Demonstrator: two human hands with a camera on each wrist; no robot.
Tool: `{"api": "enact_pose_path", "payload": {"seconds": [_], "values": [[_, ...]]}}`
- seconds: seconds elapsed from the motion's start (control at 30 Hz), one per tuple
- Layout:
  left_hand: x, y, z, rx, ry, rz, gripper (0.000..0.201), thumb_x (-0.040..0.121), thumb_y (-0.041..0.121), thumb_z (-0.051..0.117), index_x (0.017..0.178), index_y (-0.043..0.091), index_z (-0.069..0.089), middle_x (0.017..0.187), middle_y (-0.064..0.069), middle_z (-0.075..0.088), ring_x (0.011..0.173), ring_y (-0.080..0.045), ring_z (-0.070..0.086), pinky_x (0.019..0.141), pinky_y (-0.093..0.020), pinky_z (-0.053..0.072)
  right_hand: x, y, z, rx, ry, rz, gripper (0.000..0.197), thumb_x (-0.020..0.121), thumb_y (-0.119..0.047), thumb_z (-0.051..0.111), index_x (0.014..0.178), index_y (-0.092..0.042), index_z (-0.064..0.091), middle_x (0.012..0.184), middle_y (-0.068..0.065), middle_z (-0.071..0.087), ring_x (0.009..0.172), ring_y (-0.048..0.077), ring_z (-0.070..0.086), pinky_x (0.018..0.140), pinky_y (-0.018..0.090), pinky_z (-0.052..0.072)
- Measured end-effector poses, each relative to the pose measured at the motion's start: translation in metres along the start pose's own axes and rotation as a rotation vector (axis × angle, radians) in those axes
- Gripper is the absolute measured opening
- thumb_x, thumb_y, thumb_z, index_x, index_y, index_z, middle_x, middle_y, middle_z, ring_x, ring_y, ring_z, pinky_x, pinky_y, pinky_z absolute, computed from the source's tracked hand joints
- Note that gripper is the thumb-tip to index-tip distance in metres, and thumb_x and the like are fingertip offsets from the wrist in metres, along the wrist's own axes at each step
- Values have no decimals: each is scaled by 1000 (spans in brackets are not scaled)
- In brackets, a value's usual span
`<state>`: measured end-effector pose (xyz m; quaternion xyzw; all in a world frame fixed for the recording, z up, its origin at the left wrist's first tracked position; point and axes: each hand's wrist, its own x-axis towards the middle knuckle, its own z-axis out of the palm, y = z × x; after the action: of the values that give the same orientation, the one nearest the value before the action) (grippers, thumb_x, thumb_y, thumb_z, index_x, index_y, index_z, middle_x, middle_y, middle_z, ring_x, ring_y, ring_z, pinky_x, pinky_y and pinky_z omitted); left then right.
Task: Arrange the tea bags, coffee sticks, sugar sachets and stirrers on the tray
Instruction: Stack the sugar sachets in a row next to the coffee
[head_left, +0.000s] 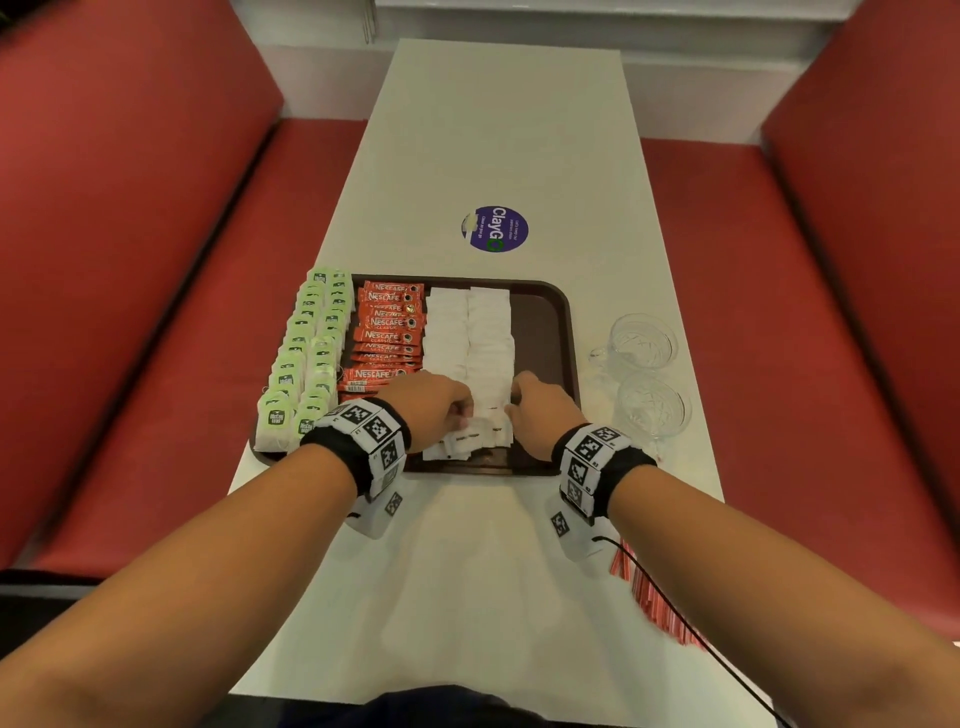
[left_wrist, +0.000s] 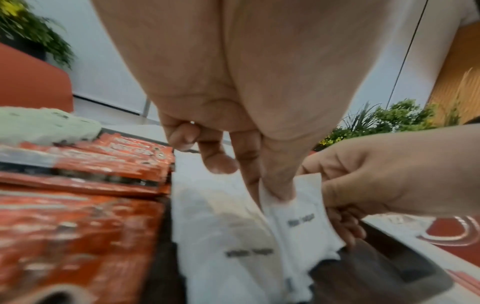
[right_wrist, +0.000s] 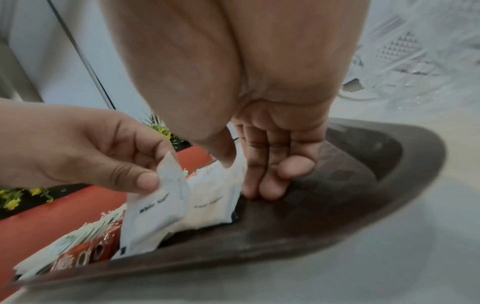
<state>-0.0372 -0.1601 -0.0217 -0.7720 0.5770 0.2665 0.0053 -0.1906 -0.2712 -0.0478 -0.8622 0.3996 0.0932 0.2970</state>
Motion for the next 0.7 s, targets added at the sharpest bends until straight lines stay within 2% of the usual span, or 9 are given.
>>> {"api": "enact_pose_path", "payload": {"seconds": [0.1, 0.17, 0.23, 0.3, 0.43, 0.57, 0.7], "values": [[10, 16, 6, -25, 15, 28, 6, 93, 32, 62, 98, 30, 66, 94, 8, 67, 89, -15, 61, 81, -30, 49, -1, 1, -5, 1, -26, 10, 18, 97, -12, 46, 113, -10, 53, 104, 12, 64, 88, 28, 61, 76, 36, 51], [17, 24, 13, -10, 12, 19, 8, 91, 34, 65, 97, 29, 67, 91, 8, 67, 89, -16, 62, 80, -30, 49, -2, 2, -6, 10, -62, 11, 18, 94, -12, 48, 111, -10, 53, 103, 10, 63, 89, 27, 60, 74, 35, 50], [22, 27, 18, 21, 23, -5, 11, 90, 37, 66, 97, 30, 67, 94, 8, 67, 90, -17, 62, 79, -29, 47, -3, 2, -7, -17, -101, 6, 20, 91, -18, 55, 109, -10, 53, 101, 8, 62, 90, 25, 61, 74, 35, 51], [24, 27, 19, 50, 48, -23, 16, 88, 41, 67, 99, 31, 65, 97, 8, 68, 92, -16, 62, 83, -32, 49, -4, 3, -7, -97, -122, -12, 26, 88, -28, 62, 105, -9, 59, 98, 7, 64, 90, 24, 62, 77, 36, 55], [22, 21, 13, 74, 55, -59, 26, 83, 44, 72, 102, 30, 62, 98, 9, 65, 92, -15, 61, 85, -35, 52, -3, 3, 0, -203, -116, -16, 32, 85, -45, 68, 89, -13, 66, 84, 2, 68, 78, 21, 66, 75, 37, 59], [17, 16, 16, 123, 5, -92, 34, 77, 52, 75, 98, 29, 62, 97, 8, 66, 89, -16, 61, 83, -35, 53, -1, 0, 3, -217, -120, 1, 32, 85, -46, 70, 84, -14, 64, 78, 2, 67, 73, 20, 65, 71, 35, 59], [11, 8, 15, 161, 36, -109, 40, 78, 57, 72, 103, 28, 63, 102, 5, 63, 94, -19, 59, 85, -36, 51, -1, -5, 0, -266, -121, -8, 34, 88, -45, 68, 80, -13, 61, 77, 3, 65, 68, 19, 62, 65, 31, 55]]}}
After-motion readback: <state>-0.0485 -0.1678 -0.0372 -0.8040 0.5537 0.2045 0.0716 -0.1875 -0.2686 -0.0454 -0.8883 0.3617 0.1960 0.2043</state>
